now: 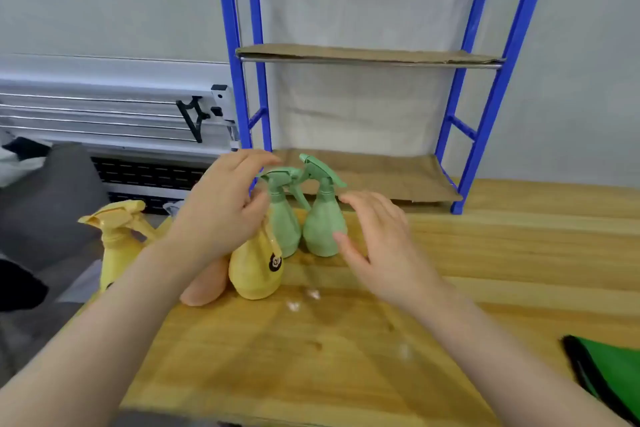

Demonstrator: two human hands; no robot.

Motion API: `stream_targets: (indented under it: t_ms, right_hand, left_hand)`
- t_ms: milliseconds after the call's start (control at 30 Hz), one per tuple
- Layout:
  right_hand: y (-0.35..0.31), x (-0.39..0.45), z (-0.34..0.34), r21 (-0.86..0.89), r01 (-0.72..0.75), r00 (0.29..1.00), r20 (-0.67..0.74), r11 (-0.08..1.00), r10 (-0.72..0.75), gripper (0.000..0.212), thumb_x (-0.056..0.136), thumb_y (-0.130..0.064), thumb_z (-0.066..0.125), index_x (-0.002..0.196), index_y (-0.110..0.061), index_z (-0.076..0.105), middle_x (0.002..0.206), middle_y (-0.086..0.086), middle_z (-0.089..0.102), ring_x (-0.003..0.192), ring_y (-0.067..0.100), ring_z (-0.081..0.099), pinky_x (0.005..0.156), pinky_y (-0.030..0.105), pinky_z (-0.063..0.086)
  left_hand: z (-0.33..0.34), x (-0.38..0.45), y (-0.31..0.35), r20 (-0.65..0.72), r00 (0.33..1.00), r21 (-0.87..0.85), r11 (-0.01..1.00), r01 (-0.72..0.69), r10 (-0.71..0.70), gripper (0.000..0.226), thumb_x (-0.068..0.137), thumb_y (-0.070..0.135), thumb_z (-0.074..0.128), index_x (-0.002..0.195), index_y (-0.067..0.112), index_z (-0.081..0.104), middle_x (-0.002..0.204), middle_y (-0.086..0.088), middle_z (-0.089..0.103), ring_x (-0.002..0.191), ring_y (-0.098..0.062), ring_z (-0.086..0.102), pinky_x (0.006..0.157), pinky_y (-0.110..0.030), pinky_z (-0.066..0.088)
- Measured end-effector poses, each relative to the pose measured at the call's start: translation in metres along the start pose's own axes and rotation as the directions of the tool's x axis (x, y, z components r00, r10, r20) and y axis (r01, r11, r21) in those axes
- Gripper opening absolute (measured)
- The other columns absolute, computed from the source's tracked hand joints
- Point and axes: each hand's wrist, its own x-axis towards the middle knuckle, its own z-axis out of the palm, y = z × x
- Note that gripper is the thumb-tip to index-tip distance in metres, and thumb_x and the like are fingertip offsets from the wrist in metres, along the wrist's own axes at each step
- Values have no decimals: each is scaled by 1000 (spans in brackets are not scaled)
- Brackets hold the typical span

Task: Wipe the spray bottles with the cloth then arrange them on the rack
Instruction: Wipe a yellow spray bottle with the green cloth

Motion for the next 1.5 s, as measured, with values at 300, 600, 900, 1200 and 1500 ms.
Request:
stream_targets:
  t_ms: [300, 600, 900, 1200, 1500]
  right_hand:
    - [9, -2, 21, 108, -68, 991, 122, 992, 55, 48, 99, -41, 49, 142, -22, 39, 142, -7, 44, 135, 8, 30, 113, 24, 23]
    - [31, 1, 25, 158, -113, 975, 209, 981, 79, 47, 99, -43, 47, 142, -26, 37, 144, -9, 44, 139, 9, 30, 116, 30, 27]
    - [31, -33, 11, 183, -256, 956, 194, 949, 220, 46, 96, -39, 53, 138, -25, 42, 139, -7, 49, 133, 11, 38, 110, 34, 36]
    - [57, -73, -39, 33, -405, 892, 232, 914, 387, 35, 97, -24, 51, 133, -21, 48, 130, -4, 56, 124, 16, 47, 98, 23, 34]
    - [120, -141, -104, -381, -569, 675, 291, 729, 678, 23, 85, -1, 45, 82, -23, 49, 83, 0, 59, 79, 25, 55, 61, 32, 42]
  left_hand:
    - [-16, 27, -4, 557, 829, 339, 927, -162, -59, 47, 87, 11, 48, 126, 37, 55, 120, 14, 62, 113, -11, 53, 91, -24, 36]
    - [-11, 41, -4, 650, 760, 264, 944, -201, -20, 18, 88, 38, 63, 98, 46, 50, 92, 19, 60, 89, 0, 55, 82, -31, 49]
    - [-6, 23, 24, 560, 828, 4, 1000, -30, 22, 23, 85, 36, 70, 103, 40, 57, 92, 21, 64, 90, 2, 59, 84, -31, 50]
    - [41, 19, 68, 382, 918, -227, 974, -15, 103, 24, 87, 27, 69, 107, 38, 60, 95, 18, 64, 87, -2, 58, 75, -23, 48]
    - [98, 30, 108, 305, 937, -333, 941, -65, 173, 28, 89, 26, 65, 113, 39, 61, 98, 11, 63, 87, -6, 56, 81, -27, 46]
